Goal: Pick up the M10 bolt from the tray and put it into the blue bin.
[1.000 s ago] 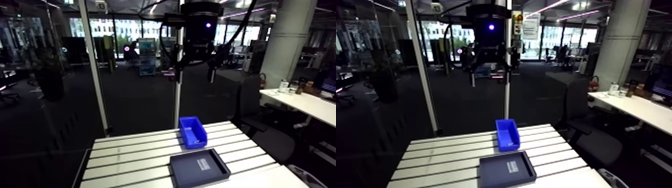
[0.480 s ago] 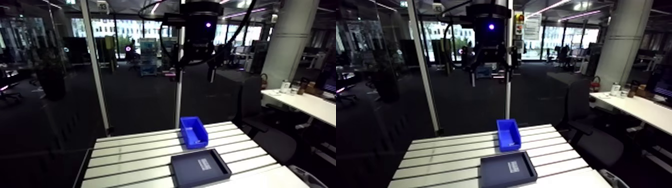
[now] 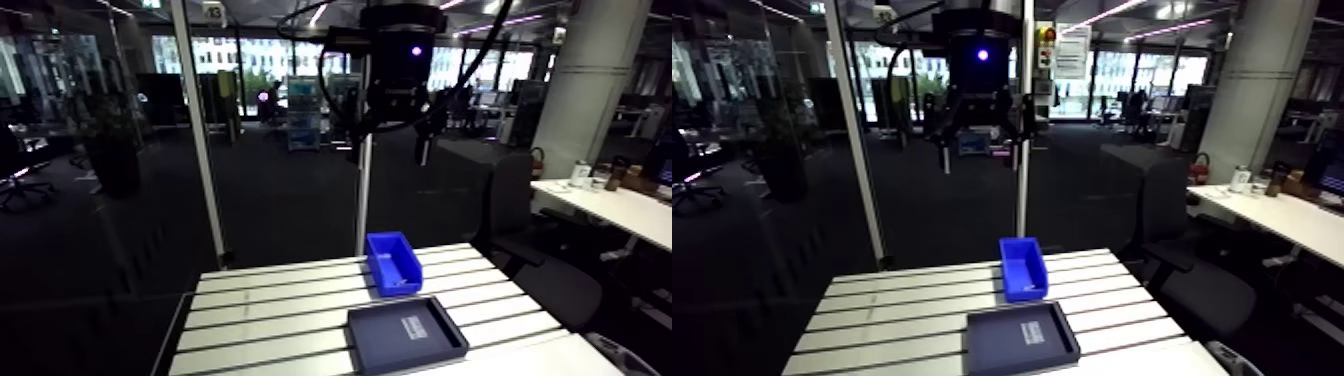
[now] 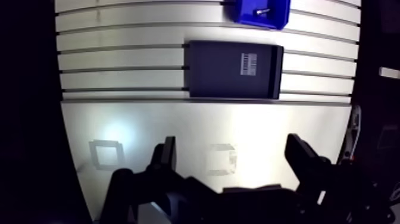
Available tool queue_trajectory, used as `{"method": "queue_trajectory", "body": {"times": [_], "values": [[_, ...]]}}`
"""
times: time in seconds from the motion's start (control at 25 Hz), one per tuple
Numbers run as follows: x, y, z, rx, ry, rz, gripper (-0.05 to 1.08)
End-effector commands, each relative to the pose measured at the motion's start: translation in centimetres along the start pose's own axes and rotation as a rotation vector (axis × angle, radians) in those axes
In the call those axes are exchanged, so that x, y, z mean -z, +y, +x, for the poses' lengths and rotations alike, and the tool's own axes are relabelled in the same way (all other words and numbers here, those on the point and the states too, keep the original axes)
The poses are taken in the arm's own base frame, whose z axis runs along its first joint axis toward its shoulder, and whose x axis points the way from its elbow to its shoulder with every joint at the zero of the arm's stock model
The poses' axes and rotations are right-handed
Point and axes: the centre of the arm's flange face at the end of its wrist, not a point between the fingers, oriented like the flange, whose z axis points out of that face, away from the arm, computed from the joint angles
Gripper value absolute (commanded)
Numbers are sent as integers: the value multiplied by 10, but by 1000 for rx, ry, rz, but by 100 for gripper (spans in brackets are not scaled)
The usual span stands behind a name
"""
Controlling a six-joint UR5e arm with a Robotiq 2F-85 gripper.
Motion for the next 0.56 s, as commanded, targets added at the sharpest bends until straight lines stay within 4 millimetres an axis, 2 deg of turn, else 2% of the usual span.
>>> {"method": "queue_trajectory", "body": {"times": [0.04, 0.56], "values": [[0, -4, 0, 9, -2, -1, 1], [0, -8, 0, 18, 1, -3, 1]]}}
